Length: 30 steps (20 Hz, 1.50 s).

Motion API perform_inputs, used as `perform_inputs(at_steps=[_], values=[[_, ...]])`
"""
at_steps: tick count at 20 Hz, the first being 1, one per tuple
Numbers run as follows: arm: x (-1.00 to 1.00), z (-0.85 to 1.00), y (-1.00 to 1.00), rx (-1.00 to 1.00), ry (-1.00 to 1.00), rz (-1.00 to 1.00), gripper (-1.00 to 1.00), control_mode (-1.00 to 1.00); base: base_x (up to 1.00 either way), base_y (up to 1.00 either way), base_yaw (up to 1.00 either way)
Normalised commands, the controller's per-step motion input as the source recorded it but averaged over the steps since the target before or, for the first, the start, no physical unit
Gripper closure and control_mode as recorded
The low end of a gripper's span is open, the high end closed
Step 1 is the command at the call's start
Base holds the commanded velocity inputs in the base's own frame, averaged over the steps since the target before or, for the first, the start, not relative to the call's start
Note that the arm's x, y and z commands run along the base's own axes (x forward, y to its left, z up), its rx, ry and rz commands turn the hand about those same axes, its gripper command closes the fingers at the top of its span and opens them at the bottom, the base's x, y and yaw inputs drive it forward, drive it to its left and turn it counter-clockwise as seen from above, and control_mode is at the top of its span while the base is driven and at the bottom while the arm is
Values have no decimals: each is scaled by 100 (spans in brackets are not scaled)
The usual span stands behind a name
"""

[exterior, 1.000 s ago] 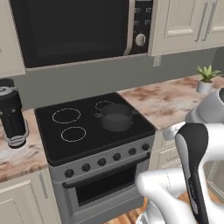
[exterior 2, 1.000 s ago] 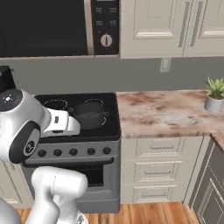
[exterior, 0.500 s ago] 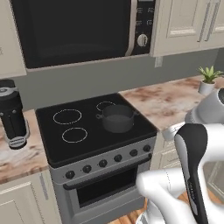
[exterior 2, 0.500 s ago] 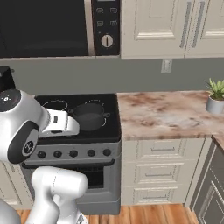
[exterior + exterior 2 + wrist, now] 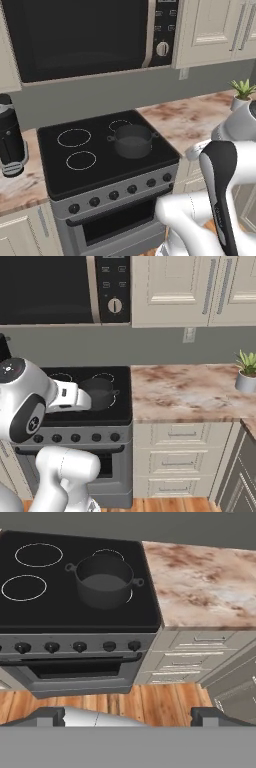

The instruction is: Move the pot and pan from the stove into the sink.

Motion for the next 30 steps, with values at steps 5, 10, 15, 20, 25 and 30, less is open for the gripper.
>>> perform_inputs(at_steps=[5, 10, 15, 20, 25, 30], values=[[0, 0, 0, 0, 0, 0, -100, 100, 33, 4, 0], [8, 0, 0, 0, 0, 0, -100, -100, 0, 0, 0], [20, 0, 17, 0, 6, -7, -100, -100, 0, 0, 0], [6, 0, 7, 7, 6, -9, -100, -100, 0, 0, 0], [0, 0, -3, 14, 0, -2, -100, -100, 0, 0, 0], [0, 0, -5, 16, 0, -3, -100, -100, 0, 0, 0]])
